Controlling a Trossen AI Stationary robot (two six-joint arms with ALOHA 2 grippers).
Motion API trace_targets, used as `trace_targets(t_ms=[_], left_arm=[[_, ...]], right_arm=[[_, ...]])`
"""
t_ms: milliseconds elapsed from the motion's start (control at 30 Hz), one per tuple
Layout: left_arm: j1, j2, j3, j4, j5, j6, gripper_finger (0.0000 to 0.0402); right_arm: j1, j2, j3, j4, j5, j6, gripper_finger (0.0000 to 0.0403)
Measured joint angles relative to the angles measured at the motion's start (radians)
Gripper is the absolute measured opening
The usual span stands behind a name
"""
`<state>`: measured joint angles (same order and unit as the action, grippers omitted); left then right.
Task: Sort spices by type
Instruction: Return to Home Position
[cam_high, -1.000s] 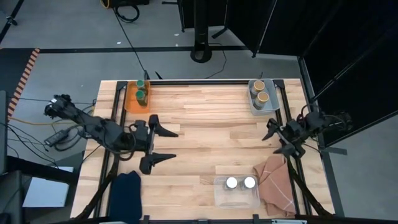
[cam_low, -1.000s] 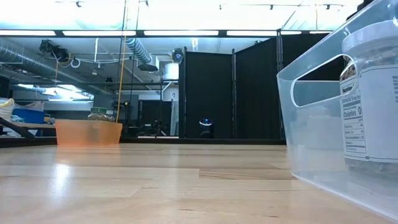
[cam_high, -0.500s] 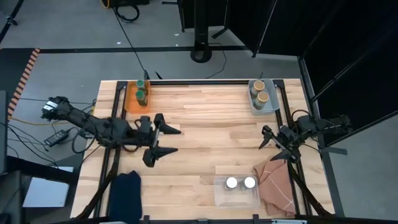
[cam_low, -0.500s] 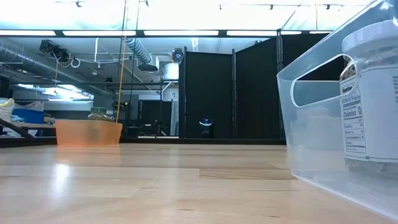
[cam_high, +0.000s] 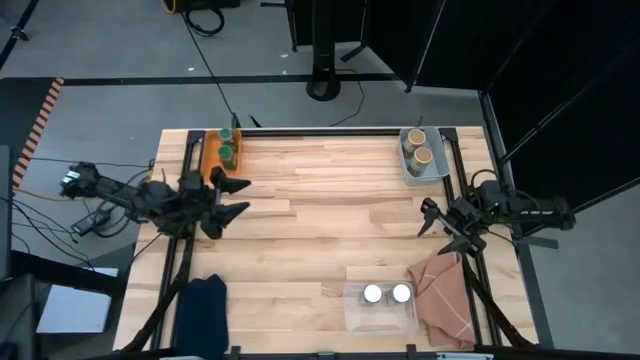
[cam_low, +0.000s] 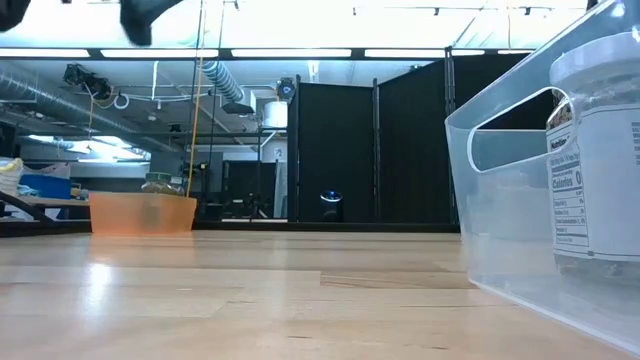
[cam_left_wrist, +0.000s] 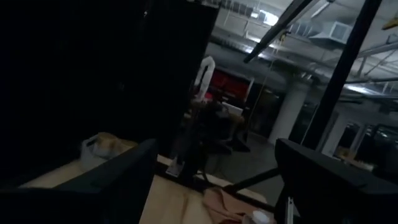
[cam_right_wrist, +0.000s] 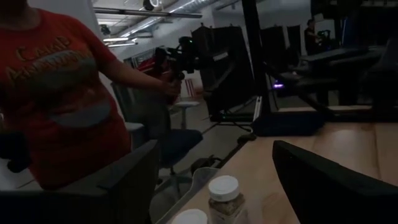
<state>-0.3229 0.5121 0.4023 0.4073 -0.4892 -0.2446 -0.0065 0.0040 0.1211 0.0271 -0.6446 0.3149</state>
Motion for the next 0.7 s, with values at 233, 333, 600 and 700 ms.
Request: trace_targets(t_ms=[233, 333, 600, 700], left_arm=[[0.0, -0.236, -0.063, -0.141, -0.015, 0.008, 0.0332], [0.0, -0.347, -0.064, -0.271, -0.002, -0.041, 0.0332], [0.001, -0.512, -0.055, -0.464, 0.06, -0.069, 0.0332], [0.001, -0.514, -0.072, -0.461, 0.057, -0.054, 0.0332]], right_arm=[[-0.13, 0.0, 0.0, 0.032, -0.124, 0.055, 0.0317], [-0.182, 0.0, 0.0, 0.075, -0.191, 0.075, 0.0319], [-0.314, 0.0, 0.0, 0.078, -0.26, 0.084, 0.0318], [-0.36, 0.0, 0.0, 0.087, -0.289, 0.084, 0.0316]])
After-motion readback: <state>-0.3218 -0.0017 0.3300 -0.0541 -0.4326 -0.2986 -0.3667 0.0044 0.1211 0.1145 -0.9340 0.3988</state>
